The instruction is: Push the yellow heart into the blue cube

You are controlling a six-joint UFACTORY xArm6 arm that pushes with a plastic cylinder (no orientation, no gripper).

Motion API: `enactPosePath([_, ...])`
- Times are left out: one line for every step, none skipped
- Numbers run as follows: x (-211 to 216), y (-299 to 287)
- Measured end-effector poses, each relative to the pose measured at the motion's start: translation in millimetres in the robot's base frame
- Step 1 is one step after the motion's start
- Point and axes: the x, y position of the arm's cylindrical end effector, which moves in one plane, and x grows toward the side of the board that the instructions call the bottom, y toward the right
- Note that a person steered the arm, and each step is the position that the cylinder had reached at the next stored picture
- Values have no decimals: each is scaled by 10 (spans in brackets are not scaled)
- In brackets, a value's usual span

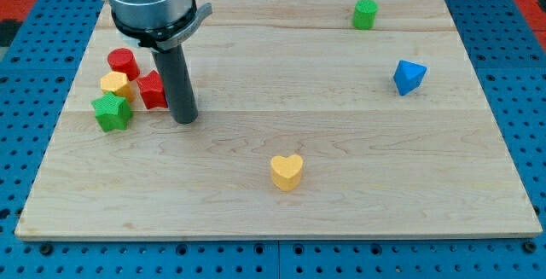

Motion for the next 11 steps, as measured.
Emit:
enactPosePath([-11, 204])
enactPosePath([-208, 727])
enactPosePath([-158, 1533])
enactPosePath([270, 2191])
enactPosePath([851, 2177])
enactPosePath([932, 1480])
enactPosePath([932, 656])
enactPosePath([896, 278])
enactPosePath([464, -298])
enactPosePath([423, -202])
enactPosePath([479, 600])
